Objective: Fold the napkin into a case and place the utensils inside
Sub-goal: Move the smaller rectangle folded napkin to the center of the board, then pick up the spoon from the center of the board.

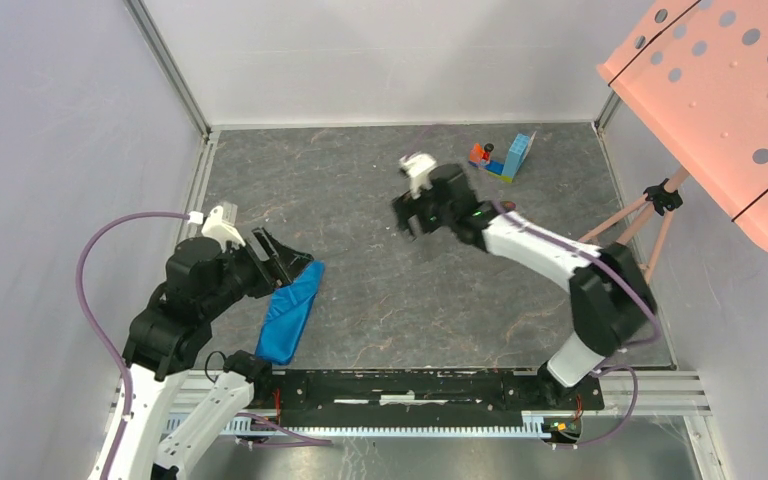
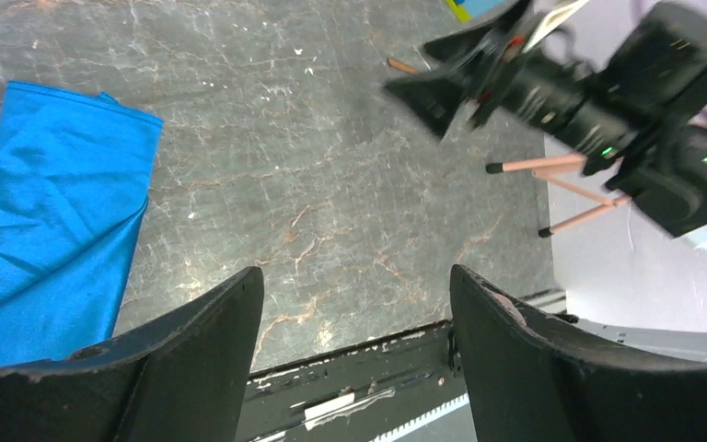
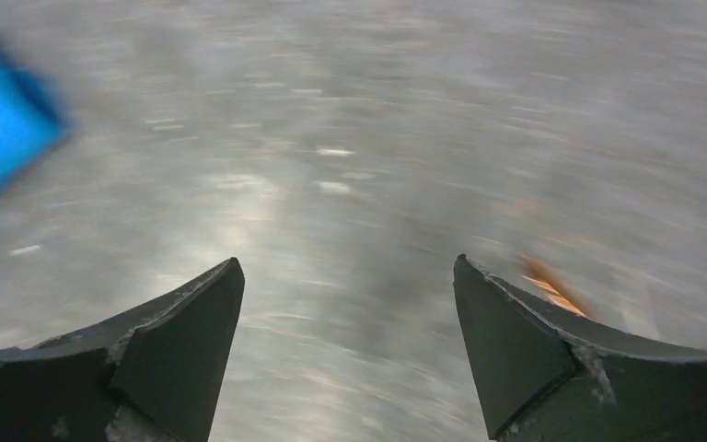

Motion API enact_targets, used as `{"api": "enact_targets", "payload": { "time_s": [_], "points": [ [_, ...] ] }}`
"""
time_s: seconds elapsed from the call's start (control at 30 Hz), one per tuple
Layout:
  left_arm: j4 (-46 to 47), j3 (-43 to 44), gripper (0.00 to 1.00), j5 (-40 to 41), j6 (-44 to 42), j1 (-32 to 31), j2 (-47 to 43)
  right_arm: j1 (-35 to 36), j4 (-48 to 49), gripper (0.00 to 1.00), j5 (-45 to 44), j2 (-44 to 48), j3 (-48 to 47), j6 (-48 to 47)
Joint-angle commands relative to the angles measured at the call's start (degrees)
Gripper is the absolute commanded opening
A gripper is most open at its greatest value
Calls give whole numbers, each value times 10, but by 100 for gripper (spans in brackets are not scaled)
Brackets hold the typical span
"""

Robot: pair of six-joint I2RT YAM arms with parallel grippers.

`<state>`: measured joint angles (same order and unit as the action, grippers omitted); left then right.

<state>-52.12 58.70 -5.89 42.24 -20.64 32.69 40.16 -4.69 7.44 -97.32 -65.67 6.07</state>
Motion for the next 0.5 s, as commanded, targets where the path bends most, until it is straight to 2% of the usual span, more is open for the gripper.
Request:
{"api": "enact_targets", "payload": {
  "time_s": [0.0,0.07,0.13,0.17,0.27,0.37,0.43,0.47],
  "points": [
    [20,18,81,-60,-64,1,16,-96,-133,92,-205,49,18,-102],
    [21,16,81,-81,-70,1,20,-168,-171,91,-209,44,-4,8],
    [20,12,81,-109,-69,1,22,-231,-165,93,-159,46,-2,107],
    [21,8,81,-119,-68,1,23,-243,-151,93,-152,48,4,143],
    [24,-4,81,-145,-63,1,23,-265,-120,93,-230,39,11,245],
    [24,-10,82,-154,-61,1,15,-276,-119,89,-254,3,-21,297],
    [24,-12,82,-156,-62,1,9,-278,-132,85,-254,-30,-57,316],
    [23,-13,82,-158,-63,1,7,-278,-147,79,-257,-48,-79,327]
  ]
}}
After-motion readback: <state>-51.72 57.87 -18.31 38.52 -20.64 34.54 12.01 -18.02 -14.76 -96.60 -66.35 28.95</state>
